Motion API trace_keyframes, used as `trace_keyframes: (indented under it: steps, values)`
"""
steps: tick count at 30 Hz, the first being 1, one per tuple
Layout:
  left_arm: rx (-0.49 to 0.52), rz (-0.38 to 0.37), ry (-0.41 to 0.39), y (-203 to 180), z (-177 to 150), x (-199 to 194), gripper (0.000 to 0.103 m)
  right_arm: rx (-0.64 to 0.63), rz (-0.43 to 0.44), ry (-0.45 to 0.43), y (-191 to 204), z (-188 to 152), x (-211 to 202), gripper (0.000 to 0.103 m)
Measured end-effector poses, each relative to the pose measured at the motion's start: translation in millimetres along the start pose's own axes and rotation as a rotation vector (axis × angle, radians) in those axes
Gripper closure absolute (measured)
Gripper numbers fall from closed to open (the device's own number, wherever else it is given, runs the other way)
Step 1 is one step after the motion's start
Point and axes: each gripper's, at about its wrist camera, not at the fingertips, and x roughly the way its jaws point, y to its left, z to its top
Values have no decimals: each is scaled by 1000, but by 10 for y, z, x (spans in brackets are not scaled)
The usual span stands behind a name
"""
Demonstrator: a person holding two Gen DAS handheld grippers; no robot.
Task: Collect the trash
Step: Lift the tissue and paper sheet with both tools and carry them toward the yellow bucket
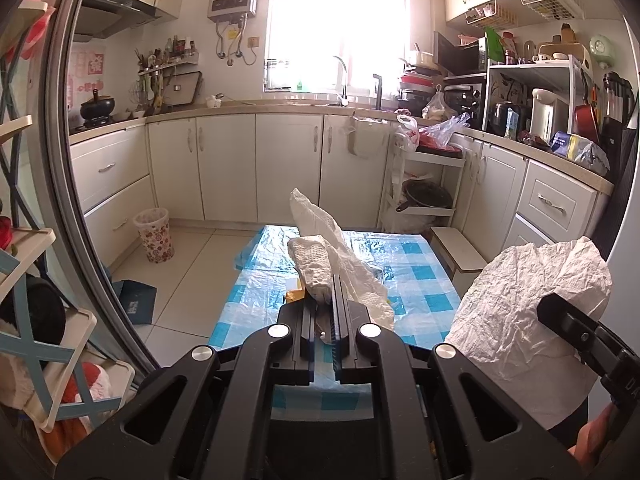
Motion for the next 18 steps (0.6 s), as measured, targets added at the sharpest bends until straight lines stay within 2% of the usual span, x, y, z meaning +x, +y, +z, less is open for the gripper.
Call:
trace_keyframes:
  steps: [18]
  values:
    - [47,-9,38,-197,-46,254,97,37,-21,-1,-198,-28,15,99]
